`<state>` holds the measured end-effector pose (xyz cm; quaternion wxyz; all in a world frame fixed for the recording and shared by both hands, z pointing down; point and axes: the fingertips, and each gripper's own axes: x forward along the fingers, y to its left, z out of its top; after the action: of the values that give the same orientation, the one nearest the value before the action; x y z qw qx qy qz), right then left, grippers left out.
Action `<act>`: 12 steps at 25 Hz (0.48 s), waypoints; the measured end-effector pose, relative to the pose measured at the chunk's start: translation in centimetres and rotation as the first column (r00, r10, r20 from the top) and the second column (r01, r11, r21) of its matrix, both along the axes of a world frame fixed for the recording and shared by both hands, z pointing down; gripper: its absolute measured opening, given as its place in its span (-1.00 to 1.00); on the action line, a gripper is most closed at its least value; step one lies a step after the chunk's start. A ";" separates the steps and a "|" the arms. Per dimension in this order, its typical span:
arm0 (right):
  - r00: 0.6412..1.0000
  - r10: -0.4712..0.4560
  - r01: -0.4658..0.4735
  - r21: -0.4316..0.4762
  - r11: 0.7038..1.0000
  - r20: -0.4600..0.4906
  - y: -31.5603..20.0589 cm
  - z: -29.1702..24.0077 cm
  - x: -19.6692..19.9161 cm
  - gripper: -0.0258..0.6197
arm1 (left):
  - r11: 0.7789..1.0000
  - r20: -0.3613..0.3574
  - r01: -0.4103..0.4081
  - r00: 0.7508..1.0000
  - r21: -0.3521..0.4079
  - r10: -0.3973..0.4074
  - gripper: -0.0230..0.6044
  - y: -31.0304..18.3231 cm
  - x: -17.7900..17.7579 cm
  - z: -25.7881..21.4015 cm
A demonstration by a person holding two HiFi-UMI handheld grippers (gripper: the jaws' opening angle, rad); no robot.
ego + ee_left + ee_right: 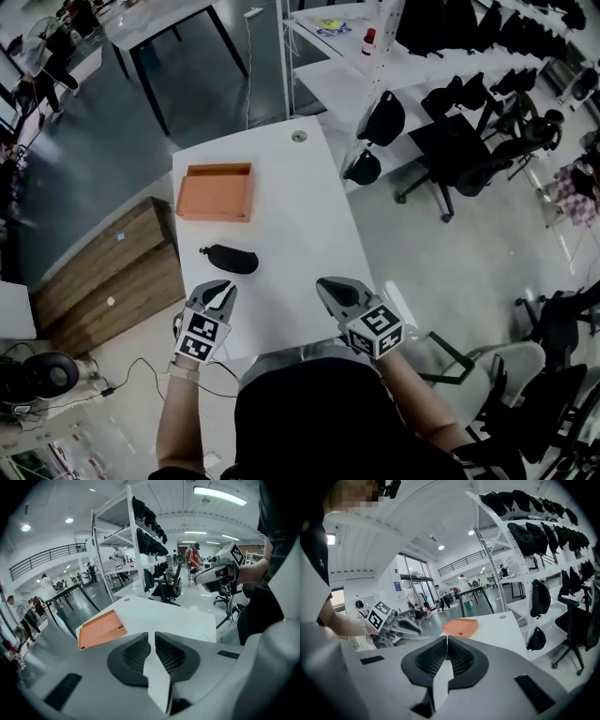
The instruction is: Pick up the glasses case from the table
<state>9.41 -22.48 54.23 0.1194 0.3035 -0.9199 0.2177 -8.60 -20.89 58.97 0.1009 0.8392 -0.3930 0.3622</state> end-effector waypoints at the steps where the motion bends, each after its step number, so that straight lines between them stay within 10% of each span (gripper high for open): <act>1: 1.000 -0.002 0.002 -0.004 1.000 0.002 -0.3 -0.1 -0.2 -0.83 | 1.000 0.009 -0.012 1.000 -0.016 0.012 -0.77 -0.4 -0.2 0.6; 12: 0.985 0.126 -0.131 -0.042 0.990 -0.115 -1.5 1.6 0.7 -0.83 | 0.917 0.148 -0.347 0.914 -0.199 0.378 -0.14 -5.6 -1.2 9.5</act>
<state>10.15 -24.02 55.79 0.1639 0.3708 -0.8846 0.2303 -9.81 -26.50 68.51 0.0660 0.8491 -0.2056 0.4822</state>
